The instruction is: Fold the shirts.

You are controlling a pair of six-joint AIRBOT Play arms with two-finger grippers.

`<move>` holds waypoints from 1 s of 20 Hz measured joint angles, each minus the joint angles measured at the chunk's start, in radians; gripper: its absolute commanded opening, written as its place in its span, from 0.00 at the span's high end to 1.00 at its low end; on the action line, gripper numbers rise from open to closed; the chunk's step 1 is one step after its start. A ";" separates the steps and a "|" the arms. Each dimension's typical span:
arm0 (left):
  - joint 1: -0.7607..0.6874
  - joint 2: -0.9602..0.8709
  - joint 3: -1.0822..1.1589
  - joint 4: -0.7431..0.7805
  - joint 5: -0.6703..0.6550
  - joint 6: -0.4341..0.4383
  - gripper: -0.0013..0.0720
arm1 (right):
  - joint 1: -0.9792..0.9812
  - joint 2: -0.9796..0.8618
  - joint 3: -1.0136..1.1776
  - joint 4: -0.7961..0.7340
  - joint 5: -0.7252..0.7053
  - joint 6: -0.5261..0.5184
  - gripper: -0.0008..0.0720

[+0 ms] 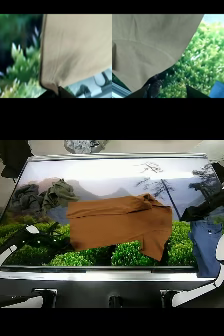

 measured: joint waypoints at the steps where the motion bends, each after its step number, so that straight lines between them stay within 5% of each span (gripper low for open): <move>1: -0.001 0.000 0.000 -0.003 0.015 -0.003 0.93 | 0.000 0.000 -0.010 0.000 -0.003 -0.002 0.24; 17: -0.007 0.026 -0.002 0.016 0.087 0.012 0.93 | -0.002 -0.016 -0.357 0.105 -0.283 -0.008 0.31; 18: -0.007 0.026 -0.002 0.016 0.087 0.015 0.93 | -0.003 -0.020 -0.365 0.121 -0.300 0.002 0.44; 20: -0.007 0.026 0.000 0.016 0.088 0.024 0.93 | -0.002 -0.026 -0.378 0.136 -0.355 0.016 0.88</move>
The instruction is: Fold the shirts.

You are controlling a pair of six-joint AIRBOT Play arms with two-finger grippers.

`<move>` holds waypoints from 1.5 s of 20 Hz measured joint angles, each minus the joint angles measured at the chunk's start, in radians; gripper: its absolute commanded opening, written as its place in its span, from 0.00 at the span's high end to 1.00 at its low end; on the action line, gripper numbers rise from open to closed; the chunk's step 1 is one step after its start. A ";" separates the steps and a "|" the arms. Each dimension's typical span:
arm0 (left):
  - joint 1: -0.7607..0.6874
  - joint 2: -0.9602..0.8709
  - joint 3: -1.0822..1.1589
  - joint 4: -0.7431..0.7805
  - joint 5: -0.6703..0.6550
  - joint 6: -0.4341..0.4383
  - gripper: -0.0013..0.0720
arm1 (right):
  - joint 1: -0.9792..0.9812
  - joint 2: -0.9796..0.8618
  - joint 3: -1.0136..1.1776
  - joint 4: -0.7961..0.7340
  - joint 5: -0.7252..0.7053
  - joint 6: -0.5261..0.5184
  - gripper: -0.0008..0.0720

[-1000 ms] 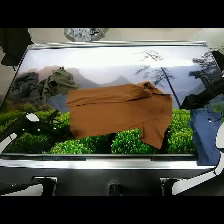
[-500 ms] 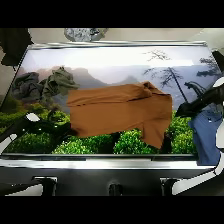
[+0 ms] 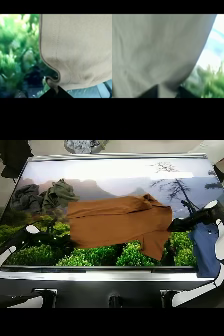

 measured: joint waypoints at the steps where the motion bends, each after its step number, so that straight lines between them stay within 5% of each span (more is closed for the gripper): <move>1: 0.000 0.000 0.005 0.000 0.000 0.006 0.93 | 0.000 -0.003 -0.003 0.001 -0.013 0.007 0.92; 9: 0.061 0.097 0.397 0.050 -0.043 0.028 0.94 | 0.002 0.174 0.142 0.033 0.021 -0.084 0.93; 17: 0.098 0.360 1.264 0.156 -0.018 -0.020 0.93 | 0.001 0.755 0.532 -0.003 -0.298 -0.139 0.93; 23: 0.100 0.582 1.260 0.208 0.042 -0.085 0.93 | 0.000 1.028 0.576 -0.100 -0.344 -0.135 0.93; 30: 0.100 0.587 1.233 0.266 -0.030 -0.130 0.93 | 0.001 1.035 0.582 -0.123 -0.225 -0.131 0.93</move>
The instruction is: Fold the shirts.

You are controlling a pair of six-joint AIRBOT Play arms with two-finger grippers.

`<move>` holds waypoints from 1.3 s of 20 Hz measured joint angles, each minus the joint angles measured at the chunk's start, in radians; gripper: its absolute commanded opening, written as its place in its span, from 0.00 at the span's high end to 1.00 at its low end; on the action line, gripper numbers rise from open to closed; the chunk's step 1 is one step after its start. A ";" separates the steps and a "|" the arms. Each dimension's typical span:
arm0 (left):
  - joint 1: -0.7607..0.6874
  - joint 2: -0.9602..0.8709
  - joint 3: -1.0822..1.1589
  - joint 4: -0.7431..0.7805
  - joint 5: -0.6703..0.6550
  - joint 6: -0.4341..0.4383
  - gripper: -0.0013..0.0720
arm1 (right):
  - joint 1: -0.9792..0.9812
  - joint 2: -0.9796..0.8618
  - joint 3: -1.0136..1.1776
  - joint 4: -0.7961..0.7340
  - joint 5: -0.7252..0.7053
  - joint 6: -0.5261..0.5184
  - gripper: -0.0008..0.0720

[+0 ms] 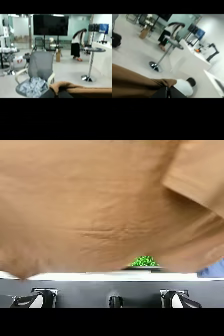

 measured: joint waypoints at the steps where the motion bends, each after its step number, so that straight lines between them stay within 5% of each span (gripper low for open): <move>1: 0.000 -0.024 -0.010 0.001 -0.021 0.000 0.93 | 0.000 -0.031 0.000 0.006 0.032 0.000 0.93; 8: -0.002 -0.364 -0.285 0.011 -0.152 0.051 0.93 | 0.089 -0.541 -0.092 0.024 0.371 0.031 0.93; 11: -0.002 -0.591 -0.369 0.019 -0.121 0.073 0.93 | 0.167 -0.797 -0.134 0.007 0.292 0.079 0.93; 15: -0.001 -0.889 -0.328 0.013 -0.049 0.092 0.93 | 0.216 -1.033 -0.153 0.103 0.013 0.150 0.93; 18: -0.001 -1.033 -0.259 -0.032 -0.028 0.098 0.93 | 0.228 -1.103 -0.156 0.177 -0.135 0.170 0.93; 21: 0.004 -1.089 -0.198 -0.066 -0.049 0.118 0.93 | 0.232 -1.107 -0.157 0.195 -0.140 0.147 0.93; 26: 0.031 -1.114 -0.126 -0.079 -0.343 0.154 0.93 | 0.235 -1.043 -0.165 0.068 0.175 0.113 0.93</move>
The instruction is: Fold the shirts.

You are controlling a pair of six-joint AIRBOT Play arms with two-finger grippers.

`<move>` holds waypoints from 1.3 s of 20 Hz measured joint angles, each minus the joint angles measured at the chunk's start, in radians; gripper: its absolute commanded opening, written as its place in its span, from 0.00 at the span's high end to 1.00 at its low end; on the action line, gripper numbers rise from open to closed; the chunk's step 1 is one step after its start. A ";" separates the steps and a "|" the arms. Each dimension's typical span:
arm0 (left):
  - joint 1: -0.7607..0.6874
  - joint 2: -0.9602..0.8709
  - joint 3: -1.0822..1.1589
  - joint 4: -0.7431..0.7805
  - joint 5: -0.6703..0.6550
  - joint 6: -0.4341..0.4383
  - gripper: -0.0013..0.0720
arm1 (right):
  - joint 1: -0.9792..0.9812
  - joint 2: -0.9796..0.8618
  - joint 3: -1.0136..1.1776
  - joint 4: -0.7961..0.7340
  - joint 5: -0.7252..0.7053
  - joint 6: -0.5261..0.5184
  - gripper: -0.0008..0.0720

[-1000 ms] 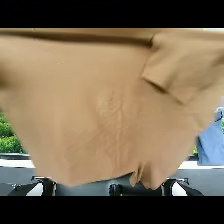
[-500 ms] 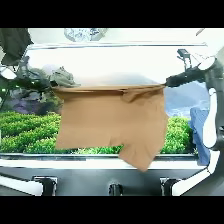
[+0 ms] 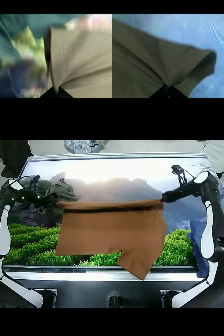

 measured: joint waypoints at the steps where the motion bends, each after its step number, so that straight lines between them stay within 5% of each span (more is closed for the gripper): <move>1: 0.003 -0.003 -0.001 -0.003 -0.057 0.002 0.93 | 0.000 0.005 -0.008 -0.032 0.049 0.001 0.93; 5: 0.007 -0.010 -0.052 -0.005 -0.200 -0.015 0.93 | 0.000 0.002 -0.057 -0.098 0.141 0.036 0.93; 12: 0.001 -0.021 -0.117 -0.006 -0.261 -0.053 0.93 | 0.002 -0.019 -0.125 -0.092 0.159 0.087 0.93; 13: 0.001 -0.025 -0.120 -0.006 -0.263 -0.065 0.93 | 0.002 -0.022 -0.128 -0.092 0.160 0.095 0.90; 14: 0.000 -0.029 -0.122 -0.006 -0.266 -0.076 0.77 | 0.002 -0.022 -0.130 -0.090 0.159 0.101 0.66; 15: 0.000 -0.031 -0.123 -0.006 -0.270 -0.082 0.50 | 0.002 -0.023 -0.132 -0.090 0.159 0.105 0.35; 16: 0.001 -0.031 -0.122 -0.006 -0.276 -0.089 0.43 | 0.002 -0.024 -0.132 -0.091 0.156 0.109 0.28; 22: 0.053 0.067 -0.145 0.034 -0.307 -0.101 0.44 | -0.064 0.048 -0.122 -0.108 0.257 0.103 0.28; 26: 0.089 0.248 -0.412 0.121 -0.241 -0.105 0.44 | -0.110 0.143 -0.245 -0.135 0.303 0.070 0.29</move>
